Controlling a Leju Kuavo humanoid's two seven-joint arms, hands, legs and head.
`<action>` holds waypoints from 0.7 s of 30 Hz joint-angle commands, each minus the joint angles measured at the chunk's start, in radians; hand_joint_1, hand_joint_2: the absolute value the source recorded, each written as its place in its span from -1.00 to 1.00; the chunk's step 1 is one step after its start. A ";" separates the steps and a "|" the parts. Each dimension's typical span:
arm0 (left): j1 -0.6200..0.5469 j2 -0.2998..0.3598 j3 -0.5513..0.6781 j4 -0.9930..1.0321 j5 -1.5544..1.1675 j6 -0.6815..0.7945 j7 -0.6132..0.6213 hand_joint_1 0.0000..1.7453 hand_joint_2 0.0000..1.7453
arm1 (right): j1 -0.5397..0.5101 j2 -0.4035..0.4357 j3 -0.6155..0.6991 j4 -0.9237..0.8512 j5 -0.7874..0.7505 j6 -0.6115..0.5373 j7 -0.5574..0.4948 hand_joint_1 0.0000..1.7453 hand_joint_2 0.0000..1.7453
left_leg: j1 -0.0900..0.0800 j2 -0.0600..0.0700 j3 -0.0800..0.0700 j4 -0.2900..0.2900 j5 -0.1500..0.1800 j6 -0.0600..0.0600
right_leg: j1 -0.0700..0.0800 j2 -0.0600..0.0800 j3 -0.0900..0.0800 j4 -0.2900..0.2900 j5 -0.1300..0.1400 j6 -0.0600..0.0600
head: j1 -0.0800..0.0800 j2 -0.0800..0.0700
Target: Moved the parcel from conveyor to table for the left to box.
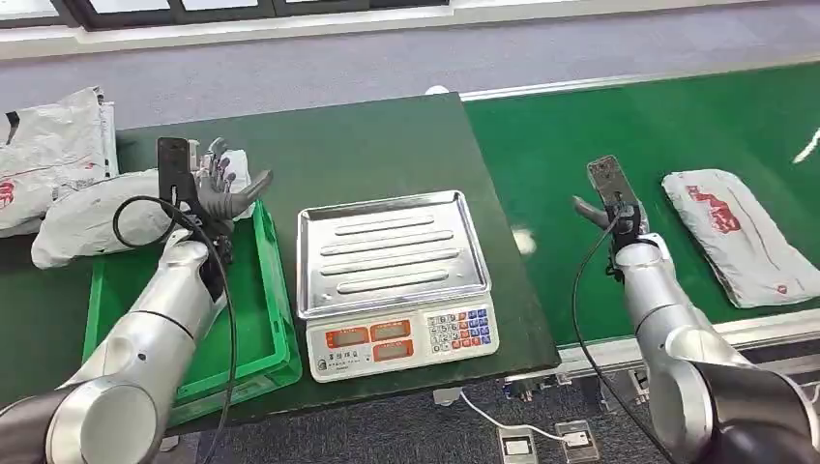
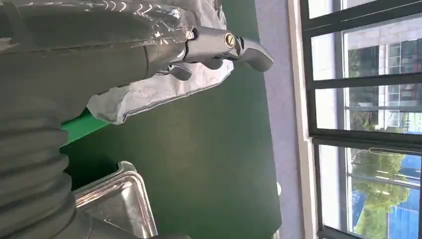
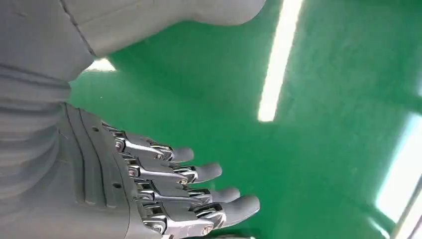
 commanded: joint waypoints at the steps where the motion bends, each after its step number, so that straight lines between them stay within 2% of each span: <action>1: -0.029 0.014 -0.059 0.043 0.005 0.002 0.011 -1.00 1.00 | -0.052 -0.002 0.014 0.058 0.009 0.020 0.008 -1.00 1.00 | 0.000 0.000 0.001 0.000 -0.001 0.000 | 0.000 0.001 0.001 0.000 0.000 -0.001 | 0.000 0.000; 5: -0.021 0.011 -0.063 0.042 0.004 0.004 0.008 -1.00 1.00 | -0.045 -0.002 0.015 0.058 0.018 0.022 0.004 -1.00 1.00 | 0.001 0.000 0.002 0.000 -0.001 0.000 | 0.001 0.001 0.003 -0.001 -0.001 -0.001 | 0.000 0.000; 7: -0.012 0.009 -0.068 0.040 0.004 0.006 0.001 -1.00 1.00 | -0.038 0.005 0.001 0.051 0.014 0.007 -0.032 -1.00 1.00 | 0.001 0.000 0.003 -0.001 -0.001 0.000 | 0.001 0.001 0.004 -0.001 -0.001 -0.001 | 0.000 0.000; 16: -0.012 0.014 -0.069 0.038 0.011 0.010 -0.002 -1.00 1.00 | -0.056 0.006 0.005 0.056 0.044 0.031 -0.020 -1.00 1.00 | 0.000 0.001 0.002 0.000 -0.001 0.000 | 0.000 0.001 0.001 0.000 0.000 0.000 | 0.000 0.000; 19: -0.013 0.015 -0.069 0.039 0.018 0.006 -0.008 -1.00 1.00 | -0.058 0.009 -0.007 0.055 0.052 0.024 -0.024 -1.00 1.00 | 0.001 0.001 0.006 -0.001 -0.002 0.000 | 0.001 0.003 0.006 -0.003 -0.001 -0.001 | 0.000 0.000; 21: -0.013 0.014 -0.075 0.040 0.014 0.004 -0.007 -1.00 1.00 | -0.055 0.009 -0.010 0.055 0.052 0.022 -0.026 -1.00 1.00 | 0.000 0.001 0.001 0.000 -0.001 0.000 | 0.000 0.001 0.001 0.000 0.000 0.000 | 0.000 0.000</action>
